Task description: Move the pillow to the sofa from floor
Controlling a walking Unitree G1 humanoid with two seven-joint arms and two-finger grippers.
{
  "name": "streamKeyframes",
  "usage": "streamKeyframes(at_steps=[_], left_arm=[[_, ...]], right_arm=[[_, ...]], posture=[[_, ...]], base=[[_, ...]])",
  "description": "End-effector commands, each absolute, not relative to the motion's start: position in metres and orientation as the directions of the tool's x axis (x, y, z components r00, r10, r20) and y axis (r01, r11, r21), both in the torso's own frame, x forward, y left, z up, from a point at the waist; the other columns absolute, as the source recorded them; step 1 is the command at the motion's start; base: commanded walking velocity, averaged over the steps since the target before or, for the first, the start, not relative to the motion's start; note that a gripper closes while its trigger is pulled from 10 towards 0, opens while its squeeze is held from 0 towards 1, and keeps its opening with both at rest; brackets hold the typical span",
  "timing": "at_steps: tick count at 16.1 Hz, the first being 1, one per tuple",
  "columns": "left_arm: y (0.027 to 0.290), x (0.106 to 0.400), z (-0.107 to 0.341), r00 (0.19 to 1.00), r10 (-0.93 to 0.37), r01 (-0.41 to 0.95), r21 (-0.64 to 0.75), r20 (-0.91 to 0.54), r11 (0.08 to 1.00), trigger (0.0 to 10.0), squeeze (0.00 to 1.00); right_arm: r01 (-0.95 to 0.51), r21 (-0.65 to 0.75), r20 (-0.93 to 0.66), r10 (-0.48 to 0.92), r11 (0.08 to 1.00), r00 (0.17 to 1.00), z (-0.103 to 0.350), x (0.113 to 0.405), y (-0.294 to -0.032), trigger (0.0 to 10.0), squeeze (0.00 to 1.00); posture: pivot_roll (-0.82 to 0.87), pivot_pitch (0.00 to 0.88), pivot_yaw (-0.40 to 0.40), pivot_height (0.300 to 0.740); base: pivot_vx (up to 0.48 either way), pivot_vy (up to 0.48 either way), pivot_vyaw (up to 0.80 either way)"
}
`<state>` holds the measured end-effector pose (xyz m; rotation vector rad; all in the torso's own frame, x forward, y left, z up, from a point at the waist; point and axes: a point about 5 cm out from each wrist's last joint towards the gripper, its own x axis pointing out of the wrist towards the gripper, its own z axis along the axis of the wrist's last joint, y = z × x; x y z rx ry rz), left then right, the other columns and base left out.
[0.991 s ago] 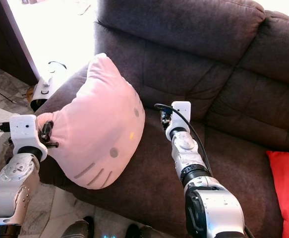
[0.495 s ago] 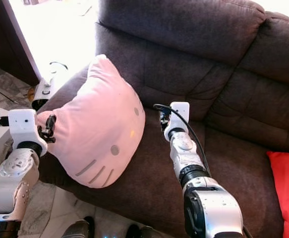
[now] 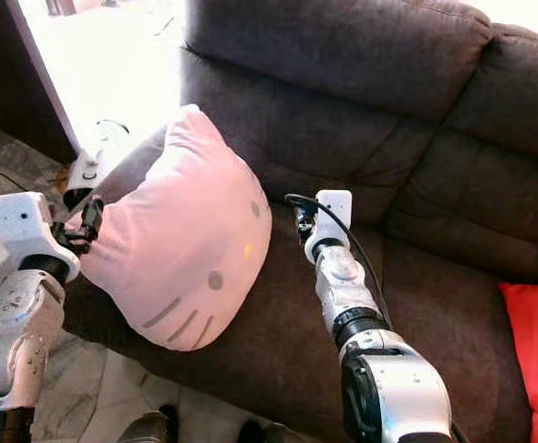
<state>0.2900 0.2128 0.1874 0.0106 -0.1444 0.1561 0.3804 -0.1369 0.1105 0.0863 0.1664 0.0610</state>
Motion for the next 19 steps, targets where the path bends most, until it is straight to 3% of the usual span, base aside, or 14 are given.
streamKeyframes(at_steps=[1,5,7,9,10,12,15,19], left_arm=[[0.21,0.291,0.18,0.977,0.155,-0.168,0.082,0.145,0.982,10.0,0.0],[0.218,0.284,0.166,0.956,0.231,-0.251,0.1,0.181,0.963,10.0,0.0],[0.215,0.286,0.168,0.955,0.204,-0.222,0.061,0.215,0.973,10.0,0.0],[0.199,0.289,0.171,0.959,0.112,-0.144,0.108,0.259,0.984,10.0,0.0],[0.176,0.29,0.166,0.969,-0.041,-0.019,0.241,0.242,0.97,10.0,0.0],[0.158,0.29,0.156,0.969,-0.139,0.087,0.243,0.205,0.966,10.0,0.0],[0.166,0.286,0.135,0.987,-0.111,0.095,0.132,0.12,0.987,10.0,0.0],[0.18,0.268,0.073,0.985,-0.102,0.119,0.115,-0.139,0.986,10.0,0.0]], right_arm=[[-0.027,0.113,-0.14,0.043,0.993,0.989,0.11,0.379,-0.143,10.0,0.0],[-0.011,0.064,0.025,0.01,0.998,1.0,0.116,0.37,-0.161,10.0,0.0],[0.018,0.074,0.007,-0.018,0.997,1.0,0.103,0.362,-0.168,10.0,0.0],[0.025,0.083,0.014,-0.026,0.996,1.0,0.096,0.355,-0.169,10.0,0.0],[0.022,0.089,0.014,-0.023,0.996,1.0,0.091,0.351,-0.166,10.0,0.0],[0.023,0.077,-0.003,-0.023,0.997,1.0,0.085,0.348,-0.163,10.0,0.0],[0.033,0.03,-0.044,-0.032,0.999,0.999,0.075,0.341,-0.167,10.0,0.0],[0.087,-0.007,-0.208,-0.086,0.996,0.974,0.041,0.323,-0.181,10.0,0.0]], posture=[[0.26,0.107,-0.142,0.74],[0.23,0.084,-0.136,0.74],[0.23,0.072,-0.134,0.74],[0.23,0.064,-0.13,0.74],[0.23,0.053,-0.127,0.74],[0.23,0.043,-0.125,0.74],[0.23,0.039,-0.124,0.74],[0.23,0.056,-0.125,0.74]], base=[[0.0,0.0,0.0],[0.0,0.0,0.0],[0.0,0.0,0.0],[0.0,0.0,0.0],[0.0,0.0,0.0],[0.0,0.0,0.0],[0.0,0.0,0.0],[0.0,0.0,0.0]])
